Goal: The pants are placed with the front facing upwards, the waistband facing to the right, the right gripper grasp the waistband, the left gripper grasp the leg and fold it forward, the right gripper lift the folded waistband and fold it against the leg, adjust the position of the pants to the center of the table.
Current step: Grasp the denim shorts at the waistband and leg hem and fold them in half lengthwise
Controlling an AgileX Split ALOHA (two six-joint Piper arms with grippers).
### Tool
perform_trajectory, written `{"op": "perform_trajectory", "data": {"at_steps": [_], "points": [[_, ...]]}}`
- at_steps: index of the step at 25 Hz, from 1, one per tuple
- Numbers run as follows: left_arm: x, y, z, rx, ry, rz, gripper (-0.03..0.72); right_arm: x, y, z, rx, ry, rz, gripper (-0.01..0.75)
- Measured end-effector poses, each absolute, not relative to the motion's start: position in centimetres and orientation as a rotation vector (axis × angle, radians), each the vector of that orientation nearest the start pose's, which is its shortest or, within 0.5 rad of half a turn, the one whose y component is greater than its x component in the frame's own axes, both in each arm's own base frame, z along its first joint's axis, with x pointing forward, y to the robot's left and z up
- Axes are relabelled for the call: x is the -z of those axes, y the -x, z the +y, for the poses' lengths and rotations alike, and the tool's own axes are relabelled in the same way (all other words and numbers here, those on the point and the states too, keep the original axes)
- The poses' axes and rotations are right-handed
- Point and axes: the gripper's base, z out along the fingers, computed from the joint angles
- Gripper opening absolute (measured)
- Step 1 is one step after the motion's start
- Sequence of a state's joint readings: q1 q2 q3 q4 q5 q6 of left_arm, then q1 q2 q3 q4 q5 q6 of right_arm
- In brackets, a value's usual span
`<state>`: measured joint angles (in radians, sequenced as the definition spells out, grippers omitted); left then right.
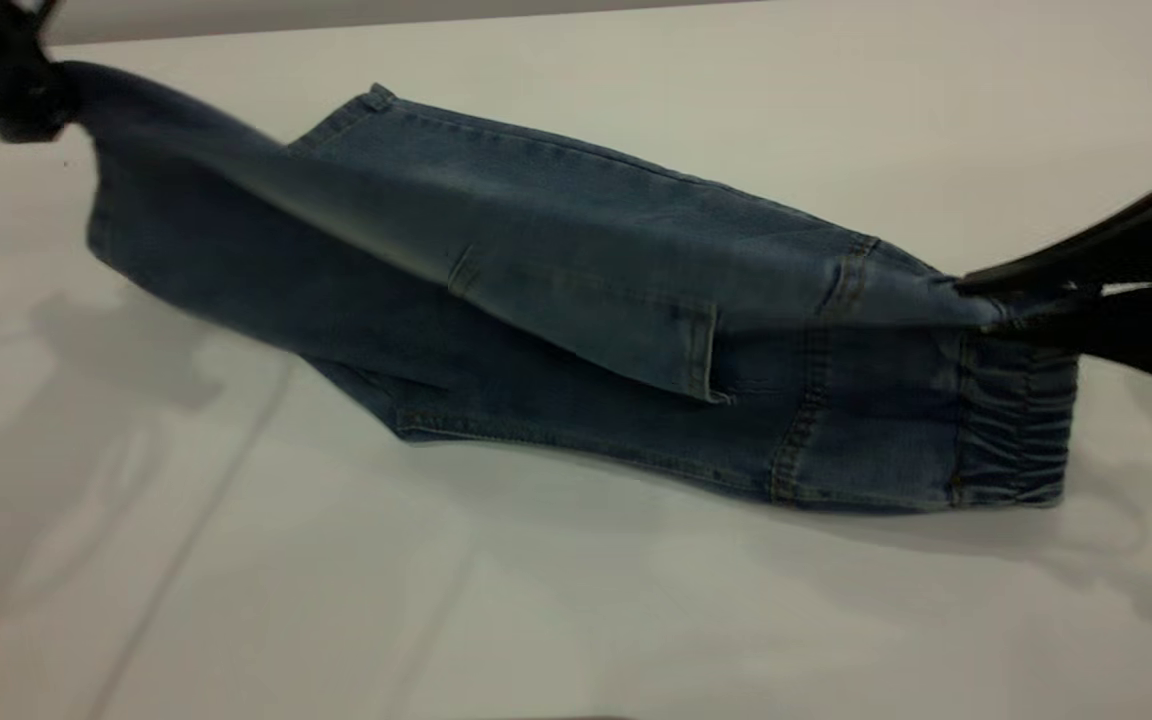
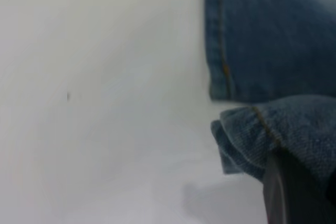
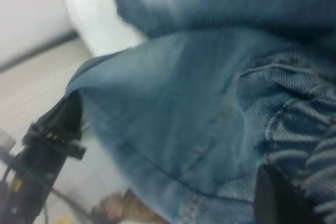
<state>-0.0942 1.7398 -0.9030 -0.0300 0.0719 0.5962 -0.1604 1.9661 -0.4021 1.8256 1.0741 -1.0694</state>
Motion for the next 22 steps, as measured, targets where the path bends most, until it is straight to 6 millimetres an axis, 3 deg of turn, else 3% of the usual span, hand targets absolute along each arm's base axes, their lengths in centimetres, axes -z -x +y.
{"op": "perform_trajectory", "data": {"at_steps": [6, 14, 18, 22], "points": [[-14.6, -39.3, -4.6, -0.184, -0.754, 2.295, 0.05, -6.9, -24.9, 3.4, -1.513, -1.247, 2.417, 0.041], [-13.0, -43.4, -7.5, -0.151, -0.751, 2.225, 0.111, -7.1, -26.9, 2.9, -1.494, -1.278, 2.383, 0.068], [-13.4, -44.2, -8.5, -0.111, -0.68, 2.206, 0.234, -7.1, -27.1, 2.8, -1.489, -1.3, 2.378, 0.155], [-13.6, -44.4, -8.6, -0.064, -0.571, 2.214, 0.377, -7.3, -27.1, 2.9, -1.515, -1.294, 2.368, 0.327]]}}
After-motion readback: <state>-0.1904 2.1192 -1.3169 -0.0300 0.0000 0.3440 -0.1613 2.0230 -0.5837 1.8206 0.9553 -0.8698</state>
